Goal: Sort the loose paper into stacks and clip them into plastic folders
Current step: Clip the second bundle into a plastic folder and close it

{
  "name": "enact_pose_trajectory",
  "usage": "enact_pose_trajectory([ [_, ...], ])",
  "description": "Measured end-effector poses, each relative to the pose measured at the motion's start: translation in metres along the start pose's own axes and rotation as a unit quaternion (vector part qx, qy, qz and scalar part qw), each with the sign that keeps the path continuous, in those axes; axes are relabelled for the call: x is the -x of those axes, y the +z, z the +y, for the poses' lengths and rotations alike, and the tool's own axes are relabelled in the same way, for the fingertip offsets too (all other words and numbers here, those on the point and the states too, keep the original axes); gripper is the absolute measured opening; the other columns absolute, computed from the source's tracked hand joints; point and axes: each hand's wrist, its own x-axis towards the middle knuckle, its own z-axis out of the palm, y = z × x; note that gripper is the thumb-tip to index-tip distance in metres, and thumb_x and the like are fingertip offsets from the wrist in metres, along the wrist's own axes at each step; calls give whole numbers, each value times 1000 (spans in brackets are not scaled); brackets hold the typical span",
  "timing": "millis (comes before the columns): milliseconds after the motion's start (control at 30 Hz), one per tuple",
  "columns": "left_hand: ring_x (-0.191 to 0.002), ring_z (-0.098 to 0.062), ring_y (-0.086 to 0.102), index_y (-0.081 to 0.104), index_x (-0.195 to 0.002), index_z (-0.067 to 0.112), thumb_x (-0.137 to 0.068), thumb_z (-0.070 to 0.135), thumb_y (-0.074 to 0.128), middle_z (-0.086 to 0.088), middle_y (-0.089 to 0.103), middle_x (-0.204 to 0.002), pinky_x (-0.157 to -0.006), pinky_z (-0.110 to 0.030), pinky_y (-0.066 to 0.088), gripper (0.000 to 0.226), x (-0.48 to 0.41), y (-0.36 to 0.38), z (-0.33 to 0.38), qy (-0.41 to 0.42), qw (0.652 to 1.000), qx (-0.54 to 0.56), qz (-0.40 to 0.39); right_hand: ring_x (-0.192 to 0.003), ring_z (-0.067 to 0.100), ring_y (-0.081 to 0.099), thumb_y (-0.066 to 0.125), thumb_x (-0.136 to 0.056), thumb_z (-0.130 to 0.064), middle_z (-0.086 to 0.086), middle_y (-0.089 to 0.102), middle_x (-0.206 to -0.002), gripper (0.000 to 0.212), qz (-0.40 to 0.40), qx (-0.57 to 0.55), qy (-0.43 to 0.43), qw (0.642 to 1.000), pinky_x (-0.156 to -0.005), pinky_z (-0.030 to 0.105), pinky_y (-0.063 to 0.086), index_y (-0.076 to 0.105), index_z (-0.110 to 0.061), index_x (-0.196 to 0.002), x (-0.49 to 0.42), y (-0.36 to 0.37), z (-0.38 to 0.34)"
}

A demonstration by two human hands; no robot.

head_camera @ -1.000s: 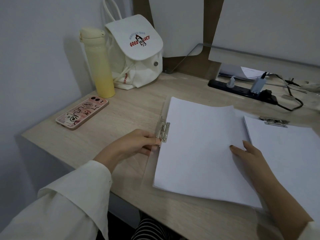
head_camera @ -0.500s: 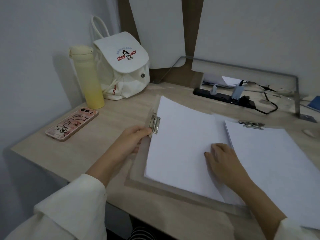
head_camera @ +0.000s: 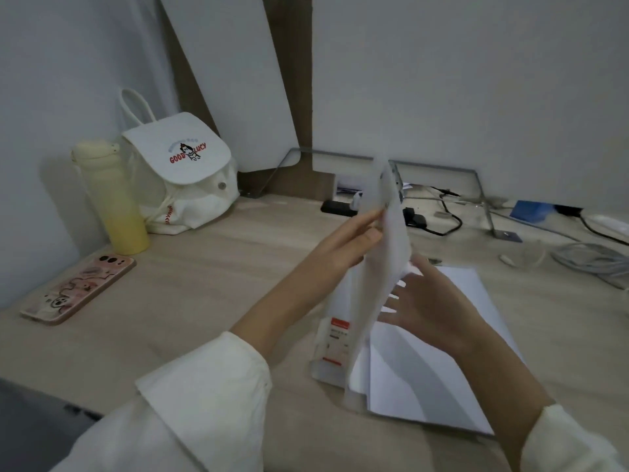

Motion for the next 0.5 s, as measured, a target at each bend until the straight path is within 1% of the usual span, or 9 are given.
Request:
enact_pose_trajectory([
  [100, -124, 3, 44, 46, -134, 29, -95, 28, 46, 17, 48, -135, -103, -17, 35, 40, -10, 27, -4, -4, 999, -32, -23, -119, 33, 57, 32, -90, -62, 16, 55, -134, 69, -35, -113, -45, 992, -89, 46, 53, 52, -11, -133, 31, -26, -25],
  [167, -125, 2, 41, 48, -134, 27, -94, 24, 49, 14, 45, -140, -98, -8, 34, 40, -15, 41, -10, -18, 998, -52, -35, -127, 35, 49, 30, -89, -65, 19, 49, -139, 78, -88, -126, -48, 987, -101, 48, 44, 43, -5, -138, 47, -38, -37],
  [200, -124, 3, 40, 49, -133, 26, -94, 22, 50, 14, 44, -141, -91, 0, 35, 39, -16, 47, -14, -27, 997, -59, -45, -124, 35, 52, 27, -91, -64, 21, 53, -135, 77, -104, -112, -60, 986, -100, 45, 44, 46, -4, -135, 57, -38, -42],
  [233, -124, 3, 39, 49, -132, 26, -94, 21, 50, 14, 43, -141, -86, 3, 34, 38, -16, 52, -20, -39, 995, -71, -54, -112, 32, 62, 25, -93, -58, 20, 63, -121, 71, -100, -101, -61, 988, -92, 39, 51, 60, -4, -124, 63, -42, -46],
  [267, -126, 2, 37, 49, -132, 26, -94, 22, 50, 15, 41, -142, -86, 2, 33, 38, -18, 59, -26, -53, 993, -89, -63, -92, 28, 70, 26, -95, -50, 16, 72, -101, 64, -76, -82, -71, 991, -75, 32, 57, 72, -6, -103, 69, -51, -48],
  [300, -129, 1, 34, 48, -132, 27, -94, 23, 49, 15, 39, -144, -90, -4, 31, 38, -18, 61, -33, -70, 990, -107, -63, -71, 23, 72, 31, -94, -39, 10, 74, -81, 55, -28, -48, -87, 995, -60, 26, 56, 76, -9, -85, 72, -55, -49],
  [333, -132, 0, 32, 47, -134, 28, -94, 25, 49, 15, 36, -146, -95, -9, 28, 39, -18, 63, -42, -89, 987, -124, -58, -58, 20, 69, 37, -90, -30, 7, 71, -68, 43, 14, -20, -96, 995, -50, 22, 54, 73, -9, -77, 76, -61, -48],
  [400, -138, -5, 27, 42, -137, 25, -94, 27, 48, 10, 31, -151, -103, -16, 24, 43, -18, 63, -57, -126, 978, -162, -37, -47, 18, 64, 41, -83, -18, 6, 65, -58, 23, 58, 6, -96, 994, -45, 19, 50, 62, -7, -79, 77, -82, -44],
  [500, -140, -16, 26, 31, -143, 18, -93, 28, 50, 1, 22, -154, -111, -27, 26, 54, -16, 66, -72, -196, 959, -207, -5, -53, 24, 65, 52, -68, -13, 11, 66, -66, 21, 107, 31, -33, 993, -55, 26, 52, 63, -5, -84, 76, -112, -32],
])
